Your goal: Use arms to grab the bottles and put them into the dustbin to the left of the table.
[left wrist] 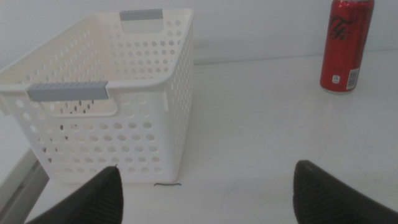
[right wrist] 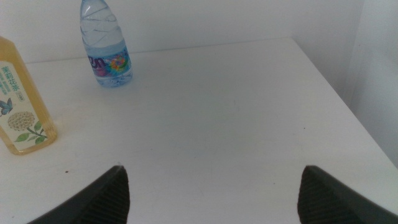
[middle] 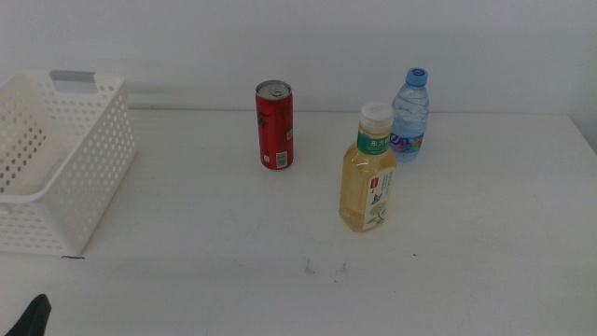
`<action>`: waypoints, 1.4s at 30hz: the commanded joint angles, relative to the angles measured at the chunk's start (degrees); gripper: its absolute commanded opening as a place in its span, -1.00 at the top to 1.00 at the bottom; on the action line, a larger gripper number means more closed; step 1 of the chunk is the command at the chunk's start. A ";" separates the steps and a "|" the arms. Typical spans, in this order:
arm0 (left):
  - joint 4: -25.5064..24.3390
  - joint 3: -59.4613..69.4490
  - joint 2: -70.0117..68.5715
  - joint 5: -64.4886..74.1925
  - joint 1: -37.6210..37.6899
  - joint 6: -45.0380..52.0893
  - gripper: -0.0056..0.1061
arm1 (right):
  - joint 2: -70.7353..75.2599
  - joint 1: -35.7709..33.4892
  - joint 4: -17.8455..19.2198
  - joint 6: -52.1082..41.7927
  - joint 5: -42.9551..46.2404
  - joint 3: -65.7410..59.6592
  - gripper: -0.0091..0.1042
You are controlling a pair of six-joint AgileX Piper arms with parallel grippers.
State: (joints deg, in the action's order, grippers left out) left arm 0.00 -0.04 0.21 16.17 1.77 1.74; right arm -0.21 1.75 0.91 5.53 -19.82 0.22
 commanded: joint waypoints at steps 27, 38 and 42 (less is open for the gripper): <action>-2.82 0.04 78.89 -86.13 19.42 2.55 -0.78 | 0.21 0.44 0.16 -0.43 0.54 -0.22 -0.72; -2.20 -1.60 78.89 -86.13 19.42 0.83 -0.78 | 0.21 0.44 0.16 -0.43 0.54 -0.22 -0.72; -4.58 -8.86 79.21 -76.56 19.42 -0.39 -0.78 | 0.21 0.44 0.16 -0.43 0.54 -0.22 -0.72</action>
State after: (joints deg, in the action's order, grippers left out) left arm -3.47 -6.40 79.44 -63.92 21.04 2.72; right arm -0.21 1.75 0.91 5.53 -19.82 0.22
